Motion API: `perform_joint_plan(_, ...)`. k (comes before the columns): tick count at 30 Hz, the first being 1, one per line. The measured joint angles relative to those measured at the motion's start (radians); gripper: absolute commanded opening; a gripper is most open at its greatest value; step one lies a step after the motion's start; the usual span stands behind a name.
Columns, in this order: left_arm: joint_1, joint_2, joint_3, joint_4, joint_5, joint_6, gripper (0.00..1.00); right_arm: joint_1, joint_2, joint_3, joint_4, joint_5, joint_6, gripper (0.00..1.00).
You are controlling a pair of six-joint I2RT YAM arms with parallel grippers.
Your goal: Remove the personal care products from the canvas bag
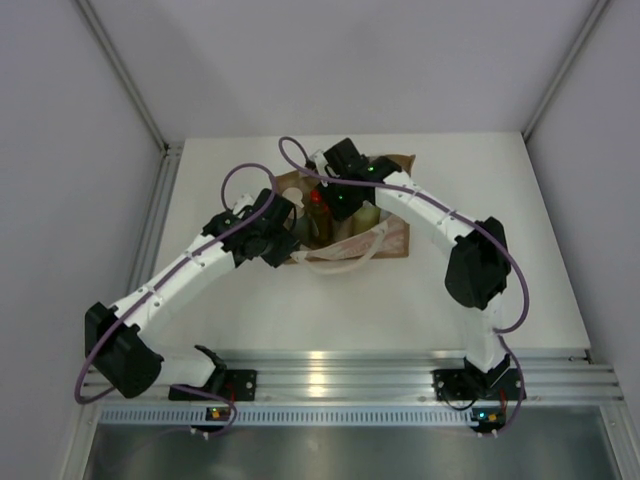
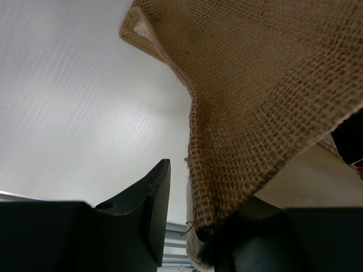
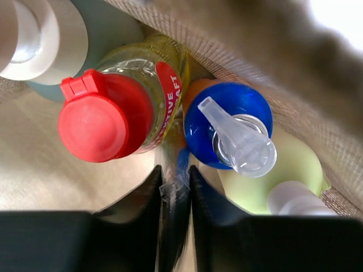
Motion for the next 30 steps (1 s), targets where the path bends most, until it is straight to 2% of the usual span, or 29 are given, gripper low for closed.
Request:
perform_joint_plan(2, 0.000, 0.002, 0.004, -0.001, 0.000, 0.001, 0.36, 0.001, -0.003, -0.005, 0.005, 0.004, 0.005, 0.13)
perform_joint_plan(4, 0.000, 0.005, 0.008, -0.001, 0.000, 0.003, 0.35, 0.002, -0.004, -0.005, 0.005, 0.011, 0.008, 0.00)
perform_joint_plan(16, 0.000, 0.011, 0.011, -0.001, -0.002, 0.011, 0.35, 0.004, -0.053, 0.046, -0.067, 0.079, 0.037, 0.00)
perform_joint_plan(23, 0.000, 0.016, 0.012, -0.001, -0.001, 0.015, 0.36, -0.025, -0.188, 0.125, -0.150, 0.078, 0.091, 0.00)
perform_joint_plan(30, 0.000, 0.037, 0.026, -0.002, 0.000, 0.022, 0.36, -0.104, -0.336, 0.210, -0.215, 0.121, 0.130, 0.00)
